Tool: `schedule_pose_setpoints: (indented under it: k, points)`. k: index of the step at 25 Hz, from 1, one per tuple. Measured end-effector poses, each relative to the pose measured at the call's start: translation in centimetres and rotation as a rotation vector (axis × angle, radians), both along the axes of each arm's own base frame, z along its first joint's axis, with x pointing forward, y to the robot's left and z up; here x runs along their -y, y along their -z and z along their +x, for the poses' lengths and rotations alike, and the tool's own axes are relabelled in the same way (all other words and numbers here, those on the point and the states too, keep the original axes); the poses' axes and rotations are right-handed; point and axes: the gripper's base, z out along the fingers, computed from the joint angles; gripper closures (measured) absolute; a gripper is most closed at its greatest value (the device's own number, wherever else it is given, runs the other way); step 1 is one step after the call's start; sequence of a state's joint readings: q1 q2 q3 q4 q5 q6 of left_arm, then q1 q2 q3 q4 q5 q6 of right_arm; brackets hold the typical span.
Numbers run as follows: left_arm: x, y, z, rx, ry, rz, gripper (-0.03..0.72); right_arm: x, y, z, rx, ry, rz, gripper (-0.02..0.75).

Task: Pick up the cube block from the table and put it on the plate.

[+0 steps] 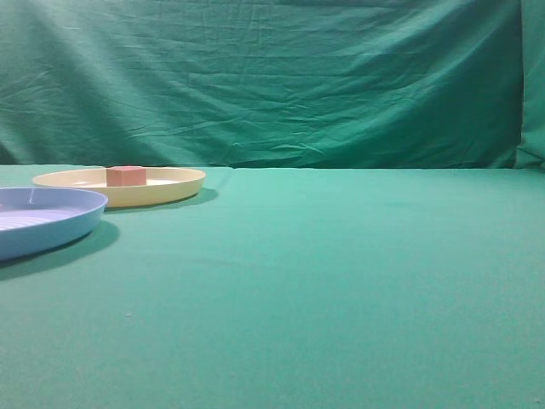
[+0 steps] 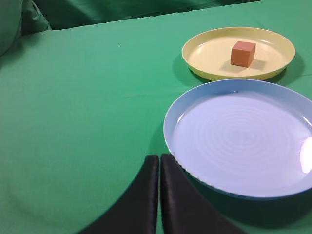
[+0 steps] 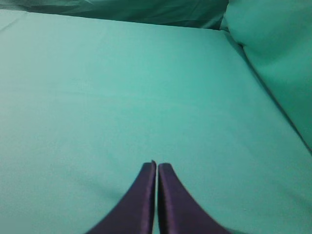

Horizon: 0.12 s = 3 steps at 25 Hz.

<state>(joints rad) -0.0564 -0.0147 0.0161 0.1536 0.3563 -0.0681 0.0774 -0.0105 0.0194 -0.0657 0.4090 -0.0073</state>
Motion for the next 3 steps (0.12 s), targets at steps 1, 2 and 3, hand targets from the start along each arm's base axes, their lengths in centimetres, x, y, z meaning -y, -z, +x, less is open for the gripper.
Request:
schedule_pose_setpoints:
  k: [1,2,3]
  points:
    - [0.00,0.00,0.00,0.000,0.000,0.000,0.688,0.00,0.00,0.00,0.000,0.000,0.000,0.738]
    - [0.00,0.00,0.00,0.000,0.000,0.000,0.688,0.00,0.00,0.00,0.000,0.000,0.000,0.738]
    - [0.00,0.00,0.00,0.000,0.000,0.000,0.688,0.00,-0.01,0.01,0.002,0.000,0.000,0.738]
